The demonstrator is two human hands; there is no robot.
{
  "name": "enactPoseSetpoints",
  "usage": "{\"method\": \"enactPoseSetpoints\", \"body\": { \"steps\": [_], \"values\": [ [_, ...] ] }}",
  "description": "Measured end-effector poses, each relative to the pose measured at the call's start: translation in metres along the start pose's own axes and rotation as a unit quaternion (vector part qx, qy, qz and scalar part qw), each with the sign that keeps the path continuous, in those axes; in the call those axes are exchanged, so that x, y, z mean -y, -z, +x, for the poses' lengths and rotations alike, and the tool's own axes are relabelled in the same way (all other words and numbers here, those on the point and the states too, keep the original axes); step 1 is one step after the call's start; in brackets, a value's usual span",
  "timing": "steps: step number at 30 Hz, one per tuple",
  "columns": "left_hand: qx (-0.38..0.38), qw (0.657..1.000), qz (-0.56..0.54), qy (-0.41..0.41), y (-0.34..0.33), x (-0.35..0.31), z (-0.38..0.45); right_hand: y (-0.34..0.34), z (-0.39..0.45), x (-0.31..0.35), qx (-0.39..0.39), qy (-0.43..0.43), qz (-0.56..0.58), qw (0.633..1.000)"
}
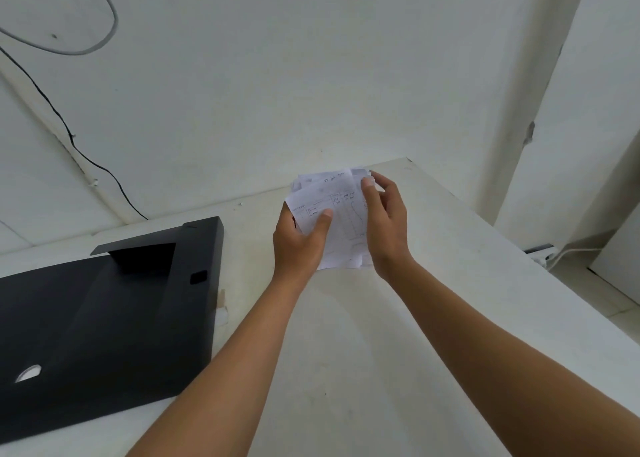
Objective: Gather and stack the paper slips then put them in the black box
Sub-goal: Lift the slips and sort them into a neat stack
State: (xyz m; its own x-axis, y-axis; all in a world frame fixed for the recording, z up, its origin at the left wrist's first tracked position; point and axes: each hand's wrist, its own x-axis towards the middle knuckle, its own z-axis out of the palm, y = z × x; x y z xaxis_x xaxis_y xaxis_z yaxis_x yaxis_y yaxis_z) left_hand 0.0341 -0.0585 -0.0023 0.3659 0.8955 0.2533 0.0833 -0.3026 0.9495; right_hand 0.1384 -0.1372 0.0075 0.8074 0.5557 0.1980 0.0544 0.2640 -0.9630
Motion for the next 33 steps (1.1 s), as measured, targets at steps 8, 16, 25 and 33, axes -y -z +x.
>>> {"method": "enactPoseSetpoints", "body": {
  "steps": [8, 16, 25, 33],
  "values": [
    [0.031, 0.999, 0.002, -0.009, 0.004, 0.007, 0.001, -0.01, 0.02, 0.015, -0.018, 0.0, -0.014, 1.0],
    [0.036, 0.999, 0.005, -0.032, 0.001, 0.009, 0.0, -0.015, 0.019, 0.021, -0.044, -0.005, -0.034, 0.998],
    [-0.024, 0.998, -0.065, 0.002, -0.001, -0.019, 0.008, -0.006, -0.002, 0.008, 0.039, 0.032, -0.096, 0.994],
    [-0.038, 0.995, -0.081, 0.053, -0.018, -0.029, 0.007, 0.003, -0.01, -0.02, 0.075, -0.002, -0.097, 0.992]
  ]
}}
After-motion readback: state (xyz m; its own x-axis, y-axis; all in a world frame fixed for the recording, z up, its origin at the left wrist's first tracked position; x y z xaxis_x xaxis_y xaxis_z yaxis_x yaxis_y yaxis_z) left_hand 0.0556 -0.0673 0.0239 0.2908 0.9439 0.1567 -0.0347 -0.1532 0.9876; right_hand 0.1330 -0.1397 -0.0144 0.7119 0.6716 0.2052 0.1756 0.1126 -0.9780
